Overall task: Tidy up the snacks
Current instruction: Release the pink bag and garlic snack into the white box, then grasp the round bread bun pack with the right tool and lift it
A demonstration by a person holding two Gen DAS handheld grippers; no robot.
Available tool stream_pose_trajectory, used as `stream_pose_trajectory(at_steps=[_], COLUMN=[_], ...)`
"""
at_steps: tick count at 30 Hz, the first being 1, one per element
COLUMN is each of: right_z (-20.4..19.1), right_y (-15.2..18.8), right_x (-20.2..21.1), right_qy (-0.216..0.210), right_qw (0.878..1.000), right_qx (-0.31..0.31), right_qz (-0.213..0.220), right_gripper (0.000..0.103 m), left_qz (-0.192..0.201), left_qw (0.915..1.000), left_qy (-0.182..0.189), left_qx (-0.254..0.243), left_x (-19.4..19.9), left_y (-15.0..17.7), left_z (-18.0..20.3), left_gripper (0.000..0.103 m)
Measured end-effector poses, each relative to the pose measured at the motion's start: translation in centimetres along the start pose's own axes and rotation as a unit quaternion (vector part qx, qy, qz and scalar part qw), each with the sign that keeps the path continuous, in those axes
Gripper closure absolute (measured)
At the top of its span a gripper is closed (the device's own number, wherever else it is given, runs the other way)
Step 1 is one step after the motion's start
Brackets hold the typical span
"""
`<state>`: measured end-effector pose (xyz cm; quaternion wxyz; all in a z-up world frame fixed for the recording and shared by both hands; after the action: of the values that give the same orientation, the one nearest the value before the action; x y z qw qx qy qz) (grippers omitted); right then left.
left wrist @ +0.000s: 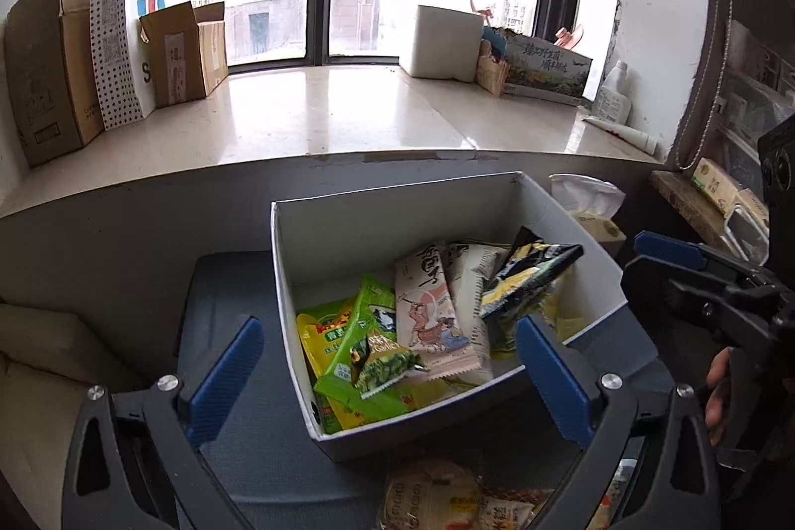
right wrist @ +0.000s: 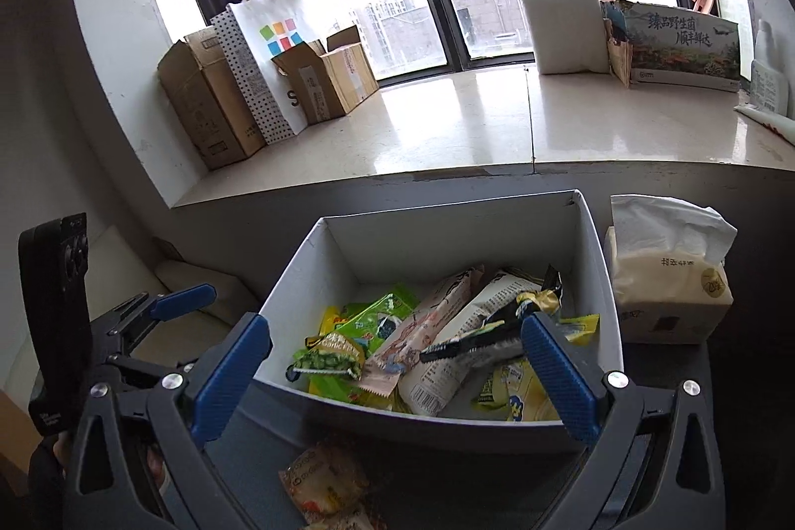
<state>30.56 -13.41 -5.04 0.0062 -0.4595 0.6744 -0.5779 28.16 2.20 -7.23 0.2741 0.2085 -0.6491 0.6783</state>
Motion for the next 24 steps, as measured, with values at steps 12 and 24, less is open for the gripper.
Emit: stream_pose_trajectory(at_steps=[12,24], right_z=[-0.7,-0.2], right_y=[9.7,22.9], right_x=[11.1,7.9], right_qy=[-0.028,0.036], right_qw=[0.999,0.990], right_qx=[0.044,0.081], right_qz=[-0.003,-0.111], right_gripper=[0.000,0.000], left_qz=[0.054,-0.013], left_qw=[0.9979,0.9953], left_qy=[0.031,0.050], left_qx=[0.018,0.082], left_x=[12.4,13.3], left_y=[8.4,15.5], left_z=[2.3,2.0], left_gripper=[0.000,0.000])
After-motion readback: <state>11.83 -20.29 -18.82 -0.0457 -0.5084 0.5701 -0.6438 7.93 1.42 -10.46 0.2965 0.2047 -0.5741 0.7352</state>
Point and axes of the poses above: each gripper's, at about its wrist camera, not at the fingertips, and x roughly against the way its jaws point, z to its right, y to its underside, the point moved 5 cm from there along -x, roughly the way its jaws point, and after that the axes turned 3 degrees about -y, right-handed, at the moved point
